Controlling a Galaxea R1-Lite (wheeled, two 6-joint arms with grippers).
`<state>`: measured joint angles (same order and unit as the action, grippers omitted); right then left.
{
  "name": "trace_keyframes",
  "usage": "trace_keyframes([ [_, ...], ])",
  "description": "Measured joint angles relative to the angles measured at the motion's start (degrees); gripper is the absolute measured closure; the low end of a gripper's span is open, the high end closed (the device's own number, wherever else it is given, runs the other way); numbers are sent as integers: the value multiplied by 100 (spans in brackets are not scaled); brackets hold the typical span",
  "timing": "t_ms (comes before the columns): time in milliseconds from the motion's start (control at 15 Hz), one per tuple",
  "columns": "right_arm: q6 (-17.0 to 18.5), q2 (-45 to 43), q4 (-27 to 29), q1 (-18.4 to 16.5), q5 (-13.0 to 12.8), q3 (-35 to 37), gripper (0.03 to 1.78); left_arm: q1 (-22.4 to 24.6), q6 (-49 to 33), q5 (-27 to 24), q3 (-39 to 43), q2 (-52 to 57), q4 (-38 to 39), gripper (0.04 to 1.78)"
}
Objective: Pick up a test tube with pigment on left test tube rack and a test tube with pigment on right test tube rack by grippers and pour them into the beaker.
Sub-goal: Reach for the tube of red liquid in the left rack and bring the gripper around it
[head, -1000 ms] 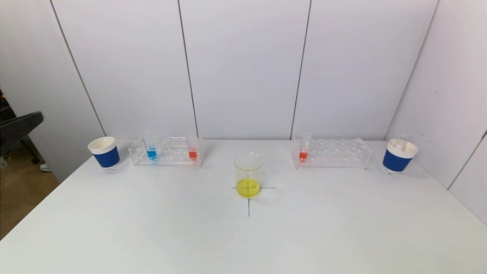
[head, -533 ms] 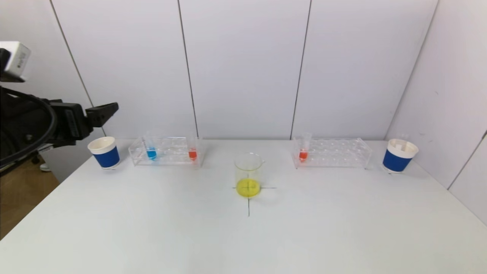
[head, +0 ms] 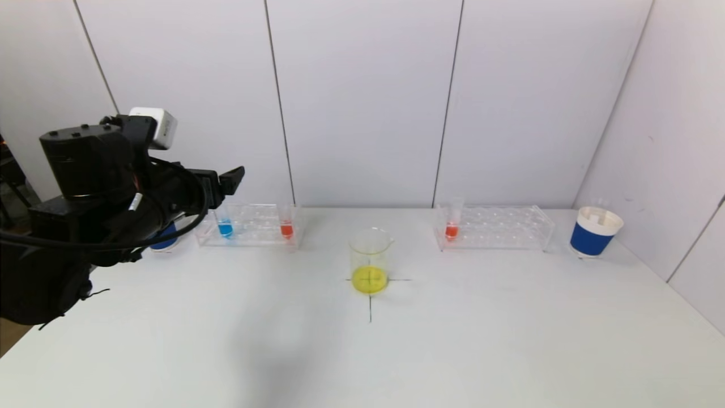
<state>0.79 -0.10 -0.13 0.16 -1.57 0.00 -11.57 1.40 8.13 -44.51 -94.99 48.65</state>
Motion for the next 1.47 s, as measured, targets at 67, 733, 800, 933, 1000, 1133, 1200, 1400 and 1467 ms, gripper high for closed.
trace_keyframes([
  [67,-2,0,2,0,1,0,4,-35,-13,5,-2,-201,167,5],
  [733,0,2,2,0,0,0,4,-372,-211,24,-30,-1699,1554,5],
  [800,-2,2,0,0,0,0,4,-395,-219,38,-20,-1815,1705,5],
  [933,0,2,0,0,0,0,4,-461,-215,154,-30,-2064,1896,5],
  [1000,-2,2,0,0,1,0,4,-485,-211,190,-45,-2185,1965,5],
  [1133,-2,2,0,0,1,0,4,-522,-211,212,-61,-2422,2206,5],
  [1200,0,2,0,0,0,0,4,-532,-208,215,-66,-2547,2381,5],
  [1400,-2,2,0,0,1,0,4,-557,-208,239,-72,-2877,2864,5],
  [1467,0,2,-2,0,1,0,4,-562,-208,239,-72,-2971,2979,5],
])
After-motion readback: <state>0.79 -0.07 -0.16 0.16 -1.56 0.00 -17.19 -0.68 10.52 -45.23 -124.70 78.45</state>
